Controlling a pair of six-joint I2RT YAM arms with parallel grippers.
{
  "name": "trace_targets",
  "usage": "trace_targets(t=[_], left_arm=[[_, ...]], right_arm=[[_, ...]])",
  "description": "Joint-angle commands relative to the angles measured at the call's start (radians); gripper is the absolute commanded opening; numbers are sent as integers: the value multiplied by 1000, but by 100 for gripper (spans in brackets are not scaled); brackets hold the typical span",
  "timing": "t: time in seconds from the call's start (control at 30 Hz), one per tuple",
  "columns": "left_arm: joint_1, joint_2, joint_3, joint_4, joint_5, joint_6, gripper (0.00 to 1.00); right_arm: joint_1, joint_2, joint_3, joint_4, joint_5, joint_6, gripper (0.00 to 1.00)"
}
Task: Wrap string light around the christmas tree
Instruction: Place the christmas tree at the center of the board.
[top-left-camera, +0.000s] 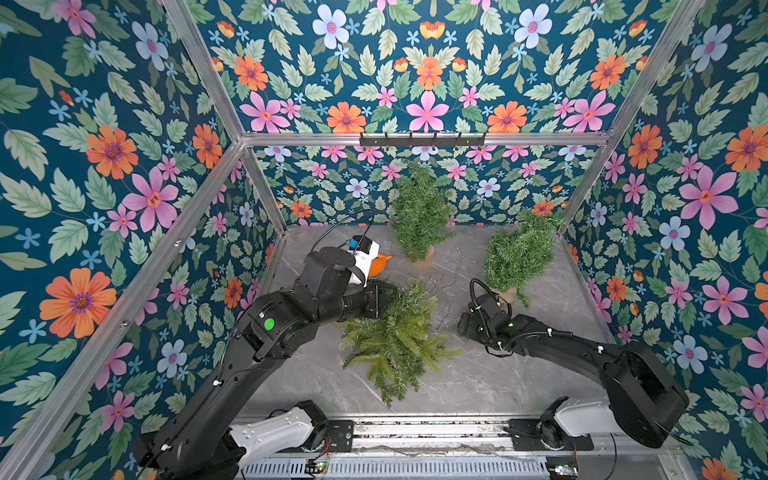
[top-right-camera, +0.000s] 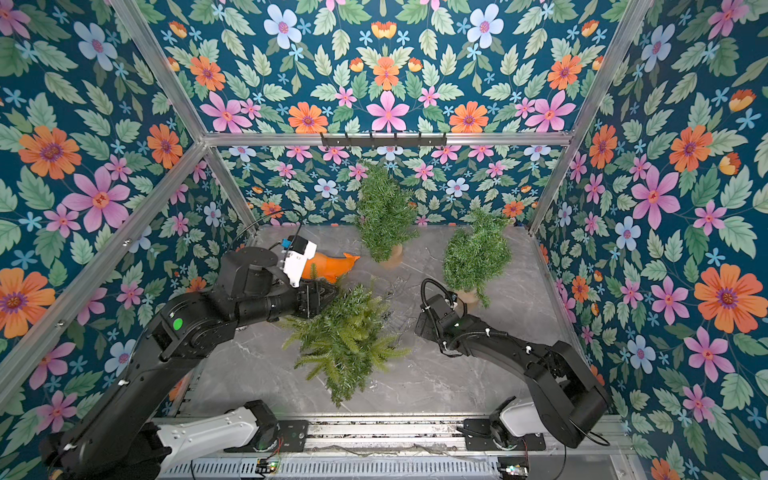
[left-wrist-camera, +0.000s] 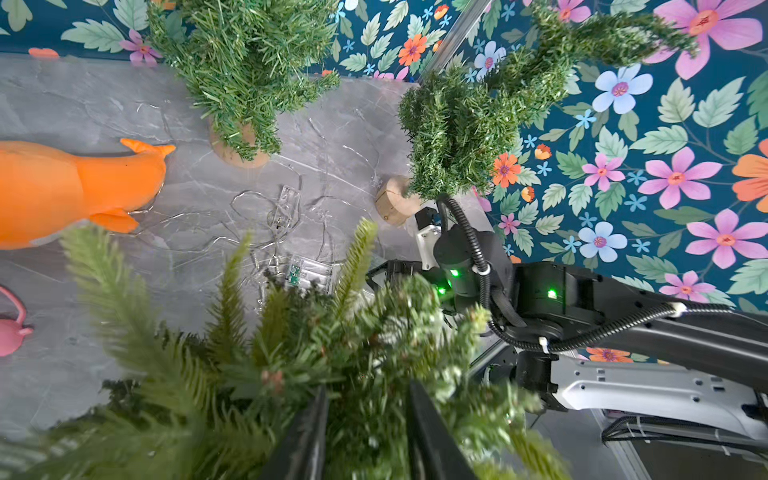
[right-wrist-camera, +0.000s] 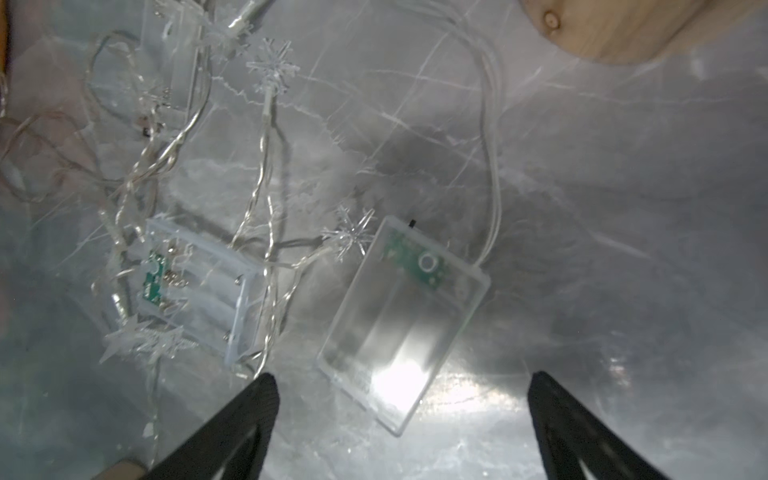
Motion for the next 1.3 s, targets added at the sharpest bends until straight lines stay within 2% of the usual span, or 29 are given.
trace_targets(t=[0.0, 0.07, 0.33, 0.43, 0.6, 1.0, 1.27], left_arm=[[2, -9, -6, 36, 11, 21, 42], [1, -11, -6, 34, 9, 25, 43], [2, -23, 32, 48, -18, 50, 69], [2, -42, 31, 80, -26, 57, 75], [2, -54, 47, 129, -38, 63, 77], [1, -181, -56, 236, -407, 111, 78], [2, -159, -59, 194, -480, 171, 78]], right_arm=[[1, 31, 9, 31, 44, 39, 95], [2, 53, 16, 41, 42, 39, 96], [1, 120, 47, 58, 56, 50, 96], [1, 143, 60, 55, 58, 48, 95], [1, 175, 69, 29, 59, 59, 88], [27, 234, 103, -96, 84, 48, 73], [27, 233, 112, -141, 69, 36, 64]])
